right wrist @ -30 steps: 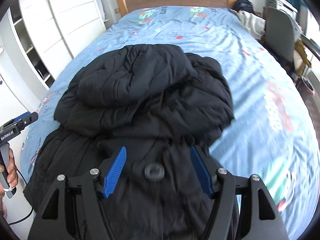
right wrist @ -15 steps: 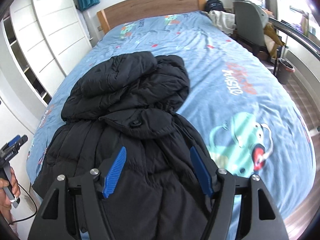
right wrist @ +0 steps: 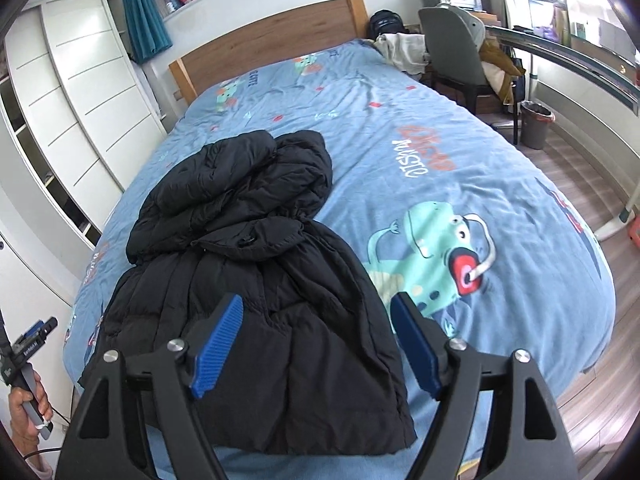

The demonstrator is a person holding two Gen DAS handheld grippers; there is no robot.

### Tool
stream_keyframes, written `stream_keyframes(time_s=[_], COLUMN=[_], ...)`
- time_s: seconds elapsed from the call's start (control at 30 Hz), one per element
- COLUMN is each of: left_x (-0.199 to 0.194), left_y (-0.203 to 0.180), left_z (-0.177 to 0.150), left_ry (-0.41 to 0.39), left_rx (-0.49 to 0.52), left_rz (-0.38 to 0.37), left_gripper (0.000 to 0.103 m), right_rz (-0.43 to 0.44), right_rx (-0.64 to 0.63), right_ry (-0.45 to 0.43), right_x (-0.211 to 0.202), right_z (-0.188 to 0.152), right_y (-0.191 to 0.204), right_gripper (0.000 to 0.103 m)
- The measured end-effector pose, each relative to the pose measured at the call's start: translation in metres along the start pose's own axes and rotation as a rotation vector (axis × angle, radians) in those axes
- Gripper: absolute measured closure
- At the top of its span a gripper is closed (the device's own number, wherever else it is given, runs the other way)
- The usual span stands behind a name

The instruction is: Fold large clothes

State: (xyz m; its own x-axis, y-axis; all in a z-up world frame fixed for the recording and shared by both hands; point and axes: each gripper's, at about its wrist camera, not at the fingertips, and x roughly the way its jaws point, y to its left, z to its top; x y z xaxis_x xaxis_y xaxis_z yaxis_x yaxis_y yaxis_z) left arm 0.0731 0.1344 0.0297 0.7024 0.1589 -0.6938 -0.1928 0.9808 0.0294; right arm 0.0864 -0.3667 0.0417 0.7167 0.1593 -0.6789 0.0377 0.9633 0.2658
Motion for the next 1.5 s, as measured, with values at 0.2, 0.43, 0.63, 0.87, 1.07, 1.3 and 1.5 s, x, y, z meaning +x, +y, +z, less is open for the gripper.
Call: stream_keyframes(time_s=[0.2,0.43,0.63,0.87,1.07,1.3,1.5], left_x=[0.01,0.02,0.041,0.078,0.1,0.122,0.138], left_y=[0.042,0.101,0.121,0.095,0.082,0.081,0.081], left_z=[-0.029,-0.051,-0.058,-0.073,-0.078,-0.08,-0.085], left_ry=[0.077,0.151,0.229,0.335,0.391,0.457,0.501], left_rx=[-0.08,-0.172,-0.243,-0.246,-0.264,-0.29,-0.349], left_rz=[-0.036,-0.022,-0.053,-0.223,-0.271,-0.313,-0.38], left_gripper=[0.017,0.017,0.017,0.017,0.017,0.017,0.017], right_rz=[0.0,-0.009,-0.01,0.021,0.037,0.095,0.159], right_rx=[0.008,0.087,0.13,0.135,0.142,0.226,0.289], right_ry=[-0.007,-0.007,0.05,0.125,0.189,0.242,0.309], right_x=[-0.015,-0.018,0.003,0.039,0.067,0.106,0.135], right_z=[-0.009,-0.028,-0.042,-0.054,-0.061,-0.07,-0.087], right_y=[-0.012,-0.042,-0.061,-0.061,-0.062,-0.077,-0.088], right_gripper=[0.026,0.025,0.024,0.024,0.023,0.023,0.022])
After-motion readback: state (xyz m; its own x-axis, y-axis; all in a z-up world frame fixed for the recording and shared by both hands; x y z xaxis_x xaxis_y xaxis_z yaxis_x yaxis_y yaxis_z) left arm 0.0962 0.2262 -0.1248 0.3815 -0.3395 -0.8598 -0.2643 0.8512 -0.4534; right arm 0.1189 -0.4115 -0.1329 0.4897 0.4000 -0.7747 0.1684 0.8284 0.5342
